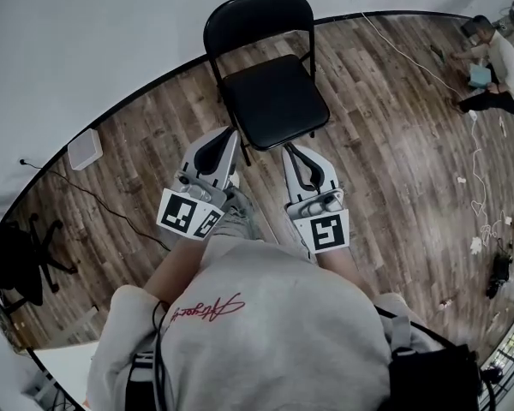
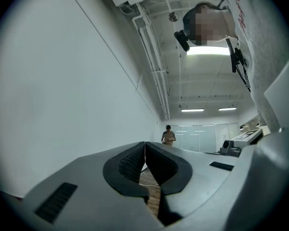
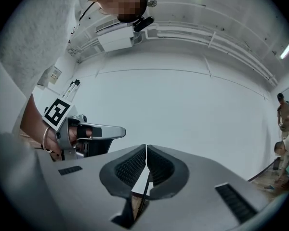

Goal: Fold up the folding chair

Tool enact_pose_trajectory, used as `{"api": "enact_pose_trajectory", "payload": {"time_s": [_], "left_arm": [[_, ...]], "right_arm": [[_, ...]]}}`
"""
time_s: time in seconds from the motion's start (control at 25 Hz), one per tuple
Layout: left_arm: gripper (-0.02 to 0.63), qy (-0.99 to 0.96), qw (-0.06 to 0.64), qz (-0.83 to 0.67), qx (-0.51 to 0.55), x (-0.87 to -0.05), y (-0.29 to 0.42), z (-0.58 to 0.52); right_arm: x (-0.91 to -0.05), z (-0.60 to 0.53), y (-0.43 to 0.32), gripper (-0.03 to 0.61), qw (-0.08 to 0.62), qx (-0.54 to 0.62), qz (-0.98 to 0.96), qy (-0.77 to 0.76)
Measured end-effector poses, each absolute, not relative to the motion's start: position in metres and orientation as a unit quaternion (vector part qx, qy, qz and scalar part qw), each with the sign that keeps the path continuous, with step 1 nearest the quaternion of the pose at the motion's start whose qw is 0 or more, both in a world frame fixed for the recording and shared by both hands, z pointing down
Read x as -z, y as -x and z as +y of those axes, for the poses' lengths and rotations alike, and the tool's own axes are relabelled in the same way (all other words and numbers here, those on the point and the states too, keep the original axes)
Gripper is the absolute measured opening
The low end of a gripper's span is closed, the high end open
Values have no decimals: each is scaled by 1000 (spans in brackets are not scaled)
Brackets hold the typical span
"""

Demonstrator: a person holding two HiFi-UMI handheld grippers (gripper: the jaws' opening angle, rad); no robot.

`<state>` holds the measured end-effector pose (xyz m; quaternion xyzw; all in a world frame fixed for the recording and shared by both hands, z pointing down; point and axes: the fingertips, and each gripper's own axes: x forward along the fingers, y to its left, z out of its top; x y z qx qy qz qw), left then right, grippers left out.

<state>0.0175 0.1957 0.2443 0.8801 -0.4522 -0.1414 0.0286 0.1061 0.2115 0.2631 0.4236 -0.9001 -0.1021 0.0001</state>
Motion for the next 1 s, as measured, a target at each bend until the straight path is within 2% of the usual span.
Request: {"api": "enact_pose_trajectory", "payload": {"time_s": [0.44,0.76,0.8,0.84,0.88,1.0], "left_arm": [[18,-888,43,-451,82,-266,28,24],[25,-883,90,-460,37,-314,45,-27],[74,-879,98,-465,24,-328,48,-34],[159,-874,109,-473,10,-343,52,-42],[212,-868,122,-481,-4,-360,56,-51],[267,-844,172,-506,-44,-423,73,-79]], "right_arm": [[-274,45,-59,18,25,94,-884,-457],[-287,2,-50,18,44,74,-883,-462],[-292,-1,-52,18,47,68,-882,-463],[-299,-3,-55,18,50,62,-882,-464],[-307,-5,-57,18,54,56,-882,-465],[-342,-9,-69,18,78,30,-878,-472]]}}
